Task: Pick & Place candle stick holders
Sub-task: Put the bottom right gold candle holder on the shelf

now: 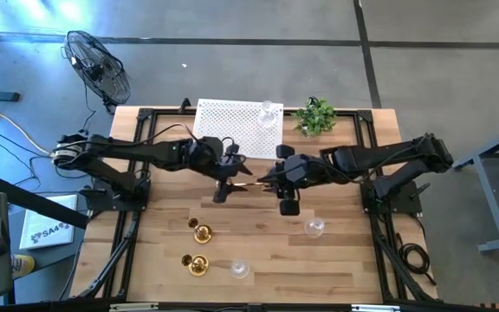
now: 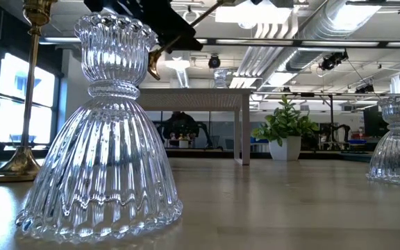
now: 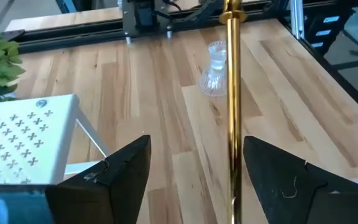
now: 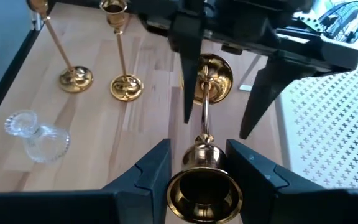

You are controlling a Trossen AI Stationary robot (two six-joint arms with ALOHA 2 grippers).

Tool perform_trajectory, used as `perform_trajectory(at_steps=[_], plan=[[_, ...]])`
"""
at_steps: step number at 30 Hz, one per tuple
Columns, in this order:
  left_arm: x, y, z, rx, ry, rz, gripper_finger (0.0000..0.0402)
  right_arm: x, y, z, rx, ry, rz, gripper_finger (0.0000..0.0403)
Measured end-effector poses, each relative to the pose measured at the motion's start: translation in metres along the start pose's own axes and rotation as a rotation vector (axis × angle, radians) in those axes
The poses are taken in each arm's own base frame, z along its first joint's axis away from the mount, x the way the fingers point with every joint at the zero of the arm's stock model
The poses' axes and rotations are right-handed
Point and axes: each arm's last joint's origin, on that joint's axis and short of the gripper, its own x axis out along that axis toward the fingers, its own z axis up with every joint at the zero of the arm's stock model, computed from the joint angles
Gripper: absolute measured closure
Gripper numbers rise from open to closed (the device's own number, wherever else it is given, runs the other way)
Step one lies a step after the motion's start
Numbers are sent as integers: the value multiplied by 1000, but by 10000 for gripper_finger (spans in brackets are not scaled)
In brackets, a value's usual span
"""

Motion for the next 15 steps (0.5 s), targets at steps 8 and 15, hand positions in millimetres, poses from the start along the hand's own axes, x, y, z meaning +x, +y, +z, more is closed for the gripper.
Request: perform_trajectory(at_steps=[8,15], plan=[[0,0,-2,12,21,23,177,0,-2,2,-9,-18,22,277],[1,-5,-4,80,57,46,321,0,-2,2,-9,-20,19,277]])
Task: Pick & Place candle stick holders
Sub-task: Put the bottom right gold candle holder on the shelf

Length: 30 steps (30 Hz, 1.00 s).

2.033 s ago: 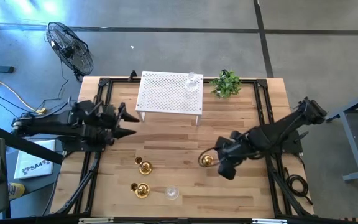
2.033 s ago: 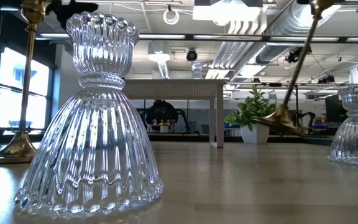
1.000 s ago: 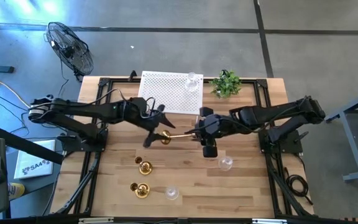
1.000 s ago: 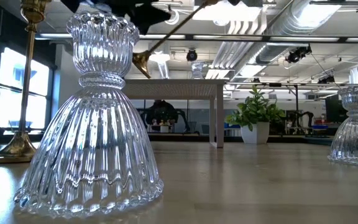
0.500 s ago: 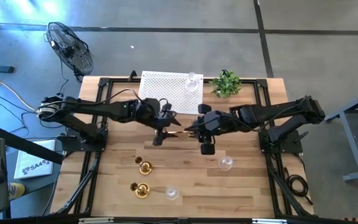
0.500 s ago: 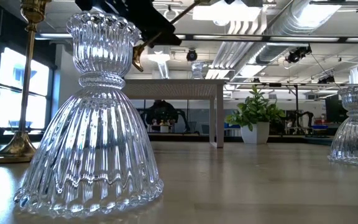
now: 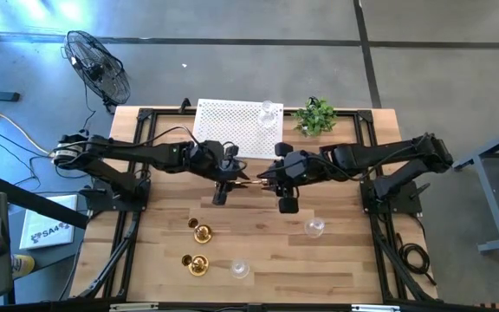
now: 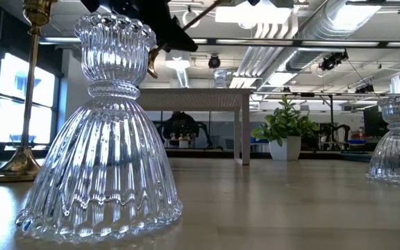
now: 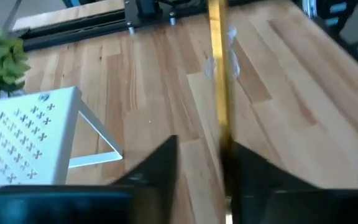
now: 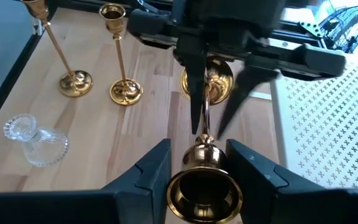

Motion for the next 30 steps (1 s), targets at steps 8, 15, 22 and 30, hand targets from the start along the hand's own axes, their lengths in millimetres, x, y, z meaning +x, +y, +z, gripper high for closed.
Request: perform_trajectory(at_steps=[8,15,22,30], plan=[[1,-14,2,151,52,111,393,0,-1,0,1,2,-24,276],[1,-18,4,183,61,154,398,0,1,2,3,-20,8,245],[2,-19,0,200,95,139,400,-1,5,8,-14,-87,140,213],[2,-19,0,178,97,143,401,-31,24,26,-208,-308,168,216]])
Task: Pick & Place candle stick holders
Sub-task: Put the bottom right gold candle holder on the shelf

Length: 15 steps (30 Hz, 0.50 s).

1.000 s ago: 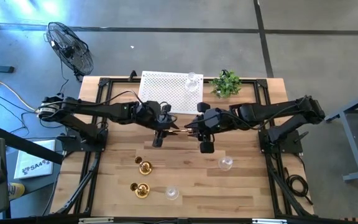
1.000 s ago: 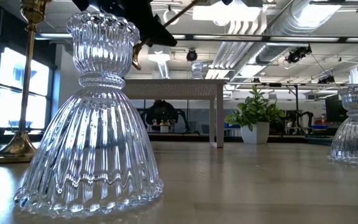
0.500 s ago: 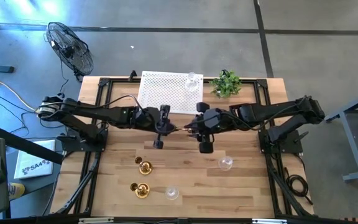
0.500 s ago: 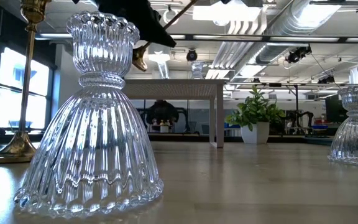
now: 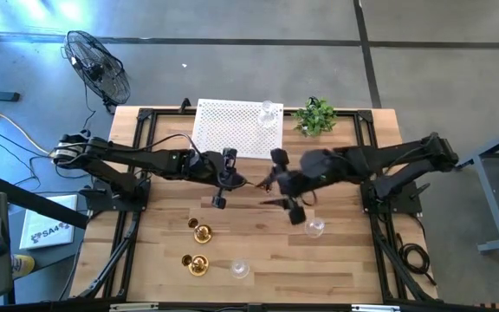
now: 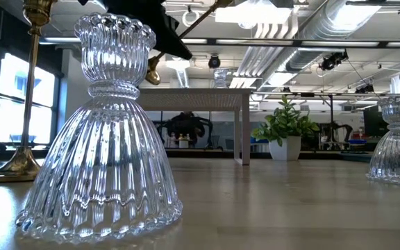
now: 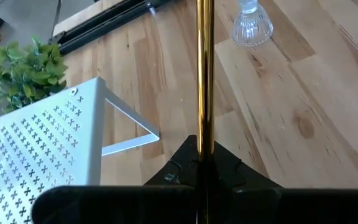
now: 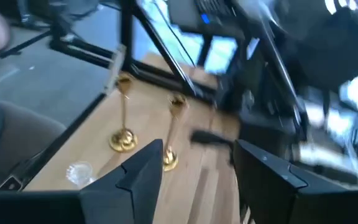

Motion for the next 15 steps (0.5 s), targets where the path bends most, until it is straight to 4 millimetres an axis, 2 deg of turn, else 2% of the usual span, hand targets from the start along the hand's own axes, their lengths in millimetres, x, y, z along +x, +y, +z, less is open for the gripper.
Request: perform_trajectory(at_steps=[4,8,11,15], plan=[[-1,-3,5,-42,-24,30,401,-19,24,15,-153,-83,8,224],[-6,-8,12,-49,-28,115,401,-36,48,23,-229,-94,-56,237],[-19,-4,21,-57,2,91,401,-45,64,21,-291,-57,1,245],[-40,6,34,-85,83,84,401,-56,75,18,-260,-19,32,256]])
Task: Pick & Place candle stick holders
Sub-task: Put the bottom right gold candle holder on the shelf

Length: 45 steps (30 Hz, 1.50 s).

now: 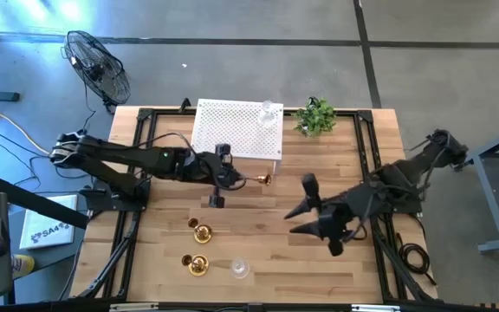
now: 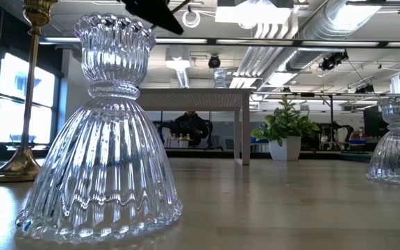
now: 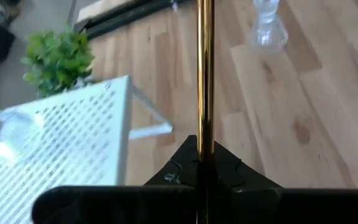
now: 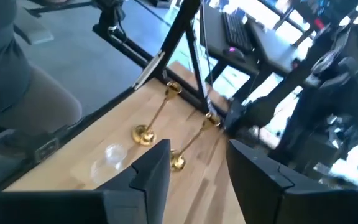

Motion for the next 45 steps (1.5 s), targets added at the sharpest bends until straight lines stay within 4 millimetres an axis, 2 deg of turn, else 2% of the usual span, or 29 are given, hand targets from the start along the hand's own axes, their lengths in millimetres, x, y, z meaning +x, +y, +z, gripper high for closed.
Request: perform_trajectory(at_steps=[6,10,15,19,22,25,33,37,41,45], plan=[[-49,29,27,-29,-72,133,401,-2,10,-6,31,75,-39,266],[-95,54,34,-111,-239,60,401,-2,13,-11,63,113,-64,269],[-146,80,23,-182,-414,83,401,1,17,-20,97,153,-70,269],[-162,93,7,-198,-535,113,401,5,21,-27,107,168,-72,269],[-164,100,-7,-205,-661,92,401,10,24,-32,75,164,-73,269],[-153,107,-28,-259,-692,116,401,16,27,-35,52,138,-80,269],[-113,130,-96,-434,-718,258,401,24,32,-48,64,160,-126,269],[-100,138,-128,-501,-757,337,401,26,33,-53,76,182,-174,269],[-87,139,-151,-548,-778,368,401,27,34,-58,91,199,-237,269],[-76,141,-164,-558,-758,366,401,29,32,-62,101,218,-351,269]])
